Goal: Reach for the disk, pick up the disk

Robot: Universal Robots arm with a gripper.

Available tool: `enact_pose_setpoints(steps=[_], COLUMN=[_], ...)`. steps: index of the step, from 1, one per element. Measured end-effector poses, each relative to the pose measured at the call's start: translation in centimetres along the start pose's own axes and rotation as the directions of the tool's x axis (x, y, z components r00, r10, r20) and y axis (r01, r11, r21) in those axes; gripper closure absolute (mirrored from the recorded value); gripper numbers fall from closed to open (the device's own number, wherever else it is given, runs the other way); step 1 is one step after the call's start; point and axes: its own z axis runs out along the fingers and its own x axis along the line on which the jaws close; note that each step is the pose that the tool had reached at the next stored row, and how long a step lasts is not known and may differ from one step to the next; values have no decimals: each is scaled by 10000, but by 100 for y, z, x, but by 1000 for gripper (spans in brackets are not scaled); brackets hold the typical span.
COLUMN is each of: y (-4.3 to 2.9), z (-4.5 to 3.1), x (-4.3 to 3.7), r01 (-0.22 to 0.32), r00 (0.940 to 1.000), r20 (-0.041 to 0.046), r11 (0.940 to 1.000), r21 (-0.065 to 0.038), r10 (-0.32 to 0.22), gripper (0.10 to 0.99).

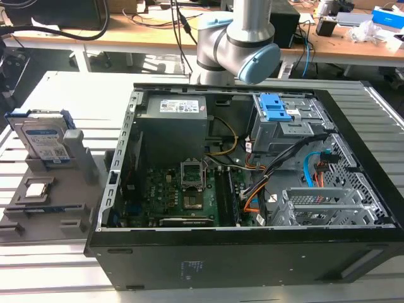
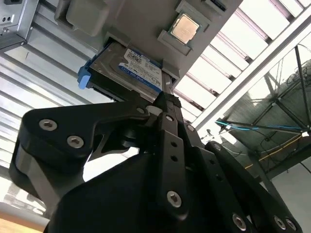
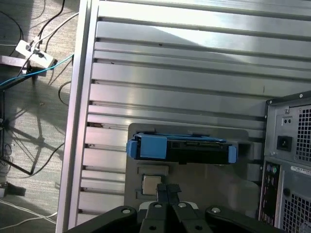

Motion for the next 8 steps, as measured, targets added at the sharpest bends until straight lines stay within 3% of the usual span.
enact_pose_setpoints(steps=[8], y=[0], z=[0], x=[0], r01=[707], r00=[9975], r20=[-27], r11=[9975], r21=[0], r10=[-707], gripper=[980])
